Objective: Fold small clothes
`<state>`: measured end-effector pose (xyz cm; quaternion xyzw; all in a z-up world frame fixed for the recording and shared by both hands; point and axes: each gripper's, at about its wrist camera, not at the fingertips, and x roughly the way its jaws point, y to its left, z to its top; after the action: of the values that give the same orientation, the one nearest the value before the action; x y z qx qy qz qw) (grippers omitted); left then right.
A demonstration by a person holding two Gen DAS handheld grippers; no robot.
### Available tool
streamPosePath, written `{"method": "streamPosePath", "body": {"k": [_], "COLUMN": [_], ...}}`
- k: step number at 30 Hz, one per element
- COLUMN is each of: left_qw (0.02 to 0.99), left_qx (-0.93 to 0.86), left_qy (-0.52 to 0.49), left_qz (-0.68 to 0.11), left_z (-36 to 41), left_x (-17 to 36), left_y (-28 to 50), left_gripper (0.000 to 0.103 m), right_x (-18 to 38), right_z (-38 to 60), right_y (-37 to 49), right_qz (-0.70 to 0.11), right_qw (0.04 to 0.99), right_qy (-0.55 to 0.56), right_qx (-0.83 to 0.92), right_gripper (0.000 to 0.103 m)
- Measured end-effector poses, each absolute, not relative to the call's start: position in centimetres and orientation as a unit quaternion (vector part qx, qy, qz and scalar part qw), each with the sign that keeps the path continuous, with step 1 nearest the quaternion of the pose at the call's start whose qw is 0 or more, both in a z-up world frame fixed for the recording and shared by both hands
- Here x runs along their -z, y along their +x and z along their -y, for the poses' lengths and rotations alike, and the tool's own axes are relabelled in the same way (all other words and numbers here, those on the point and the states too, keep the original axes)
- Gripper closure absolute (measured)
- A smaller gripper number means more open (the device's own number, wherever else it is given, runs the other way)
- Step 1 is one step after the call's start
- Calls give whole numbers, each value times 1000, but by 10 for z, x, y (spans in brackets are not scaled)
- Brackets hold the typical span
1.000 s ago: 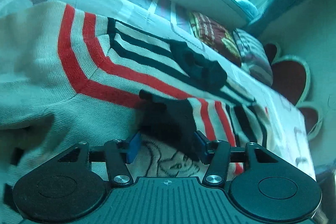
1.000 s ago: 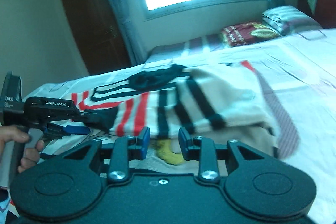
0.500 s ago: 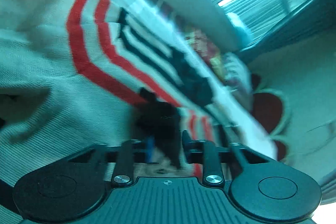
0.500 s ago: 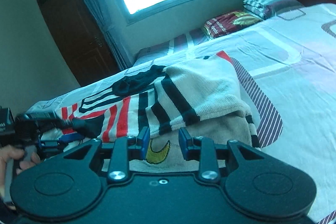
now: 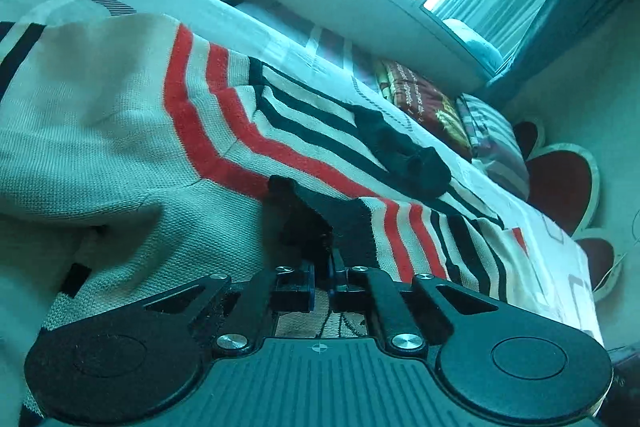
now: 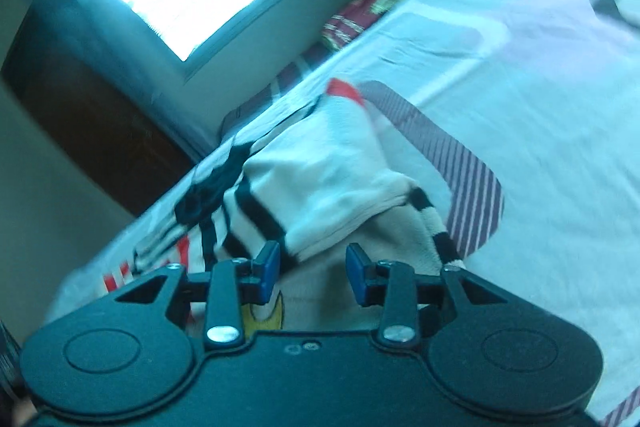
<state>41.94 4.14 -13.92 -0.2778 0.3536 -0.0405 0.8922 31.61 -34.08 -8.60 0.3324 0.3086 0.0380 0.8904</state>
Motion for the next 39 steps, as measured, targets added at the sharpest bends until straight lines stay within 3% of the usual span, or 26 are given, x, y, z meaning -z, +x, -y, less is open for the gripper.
{"method": "streamPosePath", "body": {"k": [2,5,6,11,14,17,23,30,31,33,39], "left_qw": [895,895,895,897,897,897,897,902,902,909,921], "left_qx": [44,47,49,49,38,37,35,28,28,17,-46], "left_qy": [-267,-265,-263,-242,-254,-260,-271,-268,-268,-264,-235], "left_qz": [-355,-357,-356,-368,-359,-356,-347,-338,-337,-322,-309], "left_z": [-41,-44,-51,-46,-47,-48,-49,-46,-46,-45,-34], "left_x": [136,134,129,139,139,141,143,144,143,141,142], "left_y": [419,421,413,411,407,402,400,398,398,394,388], "left_gripper": [97,97,97,97,97,97,97,97,97,97,97], "right_x": [94,106,107,109,103,84,52,85,88,89,94], "right_z": [354,371,374,372,365,366,386,399,397,390,385], "right_y": [324,335,337,334,333,324,361,454,459,461,458], "right_qz": [-306,-299,-297,-290,-301,-319,-265,-307,-316,-320,-316], "right_qw": [873,850,851,886,892,901,943,926,923,927,936], "right_qy": [378,433,434,362,337,294,197,199,195,170,138], "right_qx": [-34,-19,-14,28,18,-17,-49,-89,-97,-97,-64], "right_gripper": [66,77,92,102,96,80,80,68,68,95,96]}}
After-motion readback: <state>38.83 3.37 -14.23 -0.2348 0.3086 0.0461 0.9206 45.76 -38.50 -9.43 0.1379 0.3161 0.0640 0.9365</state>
